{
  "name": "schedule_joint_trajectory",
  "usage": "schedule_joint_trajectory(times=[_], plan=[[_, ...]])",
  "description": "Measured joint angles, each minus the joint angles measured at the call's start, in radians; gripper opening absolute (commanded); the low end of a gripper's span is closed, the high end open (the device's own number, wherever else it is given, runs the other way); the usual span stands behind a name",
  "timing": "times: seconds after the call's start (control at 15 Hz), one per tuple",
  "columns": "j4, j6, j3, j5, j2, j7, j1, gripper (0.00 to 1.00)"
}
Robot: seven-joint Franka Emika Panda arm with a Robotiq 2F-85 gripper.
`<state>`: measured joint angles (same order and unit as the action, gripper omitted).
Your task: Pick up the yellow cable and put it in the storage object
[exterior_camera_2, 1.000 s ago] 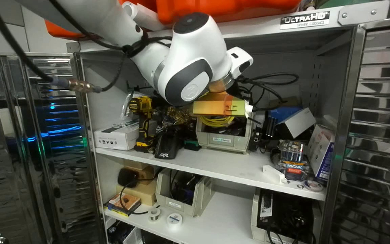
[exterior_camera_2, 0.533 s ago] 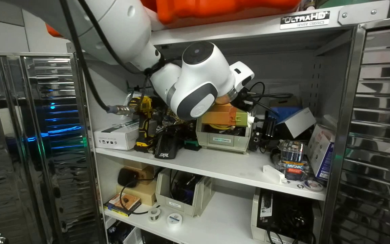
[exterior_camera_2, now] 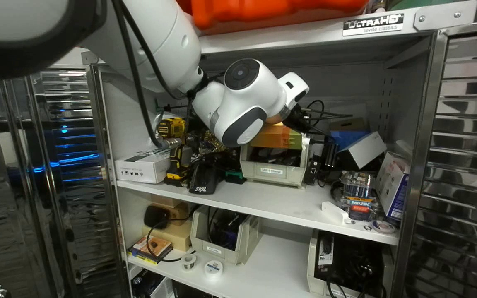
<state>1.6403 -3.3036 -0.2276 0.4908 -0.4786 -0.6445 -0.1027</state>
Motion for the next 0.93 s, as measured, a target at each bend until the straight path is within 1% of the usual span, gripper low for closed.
schedule_joint_trajectory(times=[0.13, 0.27, 0.33, 0.4, 0.47, 0.53, 0.73, 0.8, 0.87, 0.93], plan=[[-0.022, -0.020, 0.013, -0.012, -0.025, -0.002, 0.008, 0.13], [-0.037, -0.024, 0.056, -0.020, -0.044, -0.007, 0.036, 0.13], [-0.039, -0.024, 0.092, -0.080, -0.050, 0.029, 0.056, 0.15], [-0.039, -0.022, 0.130, -0.164, -0.055, 0.098, 0.075, 0.44], [-0.039, -0.020, 0.160, -0.237, -0.060, 0.156, 0.090, 0.46], [-0.040, -0.019, 0.184, -0.302, -0.064, 0.206, 0.102, 0.51], [-0.043, -0.011, 0.218, -0.433, -0.072, 0.306, 0.114, 0.74], [-0.045, -0.008, 0.224, -0.461, -0.072, 0.327, 0.114, 0.83], [-0.046, -0.004, 0.229, -0.483, -0.073, 0.344, 0.114, 0.89], [-0.046, -0.004, 0.229, -0.501, -0.073, 0.360, 0.114, 0.97]])
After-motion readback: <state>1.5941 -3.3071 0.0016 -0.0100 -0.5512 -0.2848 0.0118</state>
